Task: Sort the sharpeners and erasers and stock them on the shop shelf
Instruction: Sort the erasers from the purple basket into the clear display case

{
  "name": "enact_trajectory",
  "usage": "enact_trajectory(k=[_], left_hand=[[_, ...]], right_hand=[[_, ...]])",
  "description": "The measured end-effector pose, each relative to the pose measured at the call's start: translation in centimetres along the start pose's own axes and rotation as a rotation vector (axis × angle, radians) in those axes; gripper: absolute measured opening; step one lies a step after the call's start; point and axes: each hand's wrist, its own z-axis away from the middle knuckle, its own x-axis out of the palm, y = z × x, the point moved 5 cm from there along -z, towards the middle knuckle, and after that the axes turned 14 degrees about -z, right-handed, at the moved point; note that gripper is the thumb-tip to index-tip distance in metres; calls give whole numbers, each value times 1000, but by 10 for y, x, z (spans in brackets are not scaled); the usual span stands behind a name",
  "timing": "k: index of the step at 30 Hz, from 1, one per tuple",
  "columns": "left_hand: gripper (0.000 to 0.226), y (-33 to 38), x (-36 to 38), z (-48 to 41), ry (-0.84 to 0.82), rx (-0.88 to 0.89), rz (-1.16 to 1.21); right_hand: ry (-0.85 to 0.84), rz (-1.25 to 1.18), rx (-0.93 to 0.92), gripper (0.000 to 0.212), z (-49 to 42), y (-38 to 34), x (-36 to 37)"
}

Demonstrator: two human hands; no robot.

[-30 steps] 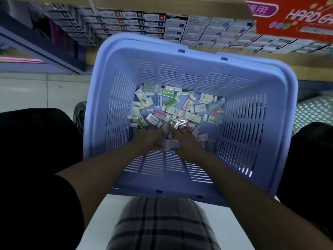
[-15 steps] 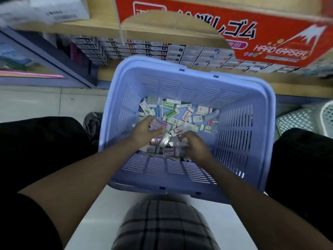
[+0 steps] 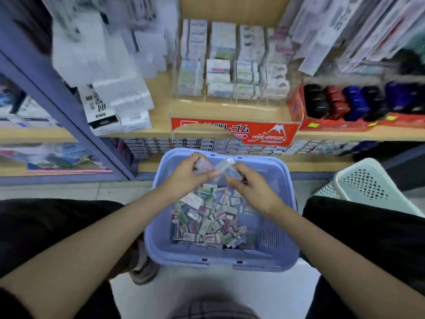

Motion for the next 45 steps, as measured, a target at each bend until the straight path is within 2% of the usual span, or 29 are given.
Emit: enact_trajectory(k=[4,7,10,14,17,23,28,31,34,36,39,43,45], left_hand=[[18,53,-29,9,49,74,101],[13,84,-49,15,115,133,230],[13,100,-58,16,145,160,321],[15,108,-67,9,254,103,387],[17,110,-71,3,305,84,457],[15,111,-80,-8,333,112,441],[17,98,-96,-19,298,12,524],[27,96,-92,-23,227,5,448],[16,103,-80,-24,76,12,475],[28,108,-76,-25,16,23,492],[35,110,-76,-29,16,-6,524],[27,106,-77,-32,25,-103,576],[23,104,-77,-32,10,-129,572]], right_hand=[[134,-296,-2,44,5,-38,-8],[150,-480,97,20,9,-49,-4],[94,-752,207,23,8,-51,10],[104,-962,227,24,-7,-67,16],[138,-948,192,32,-17,-76,13],[267,-751,141,31,-29,-82,-10],[415,-771,44,28,-34,-99,-50],[406,-829,-33,31,-38,-115,-62],[380,-851,-48,30,-41,-122,-62],[361,-843,-54,32,-44,-126,-61],[355,-804,-76,34,-47,-130,-62],[279,-763,-73,34,-50,-131,-57],[301,-673,-71,31,-49,-129,-57]])
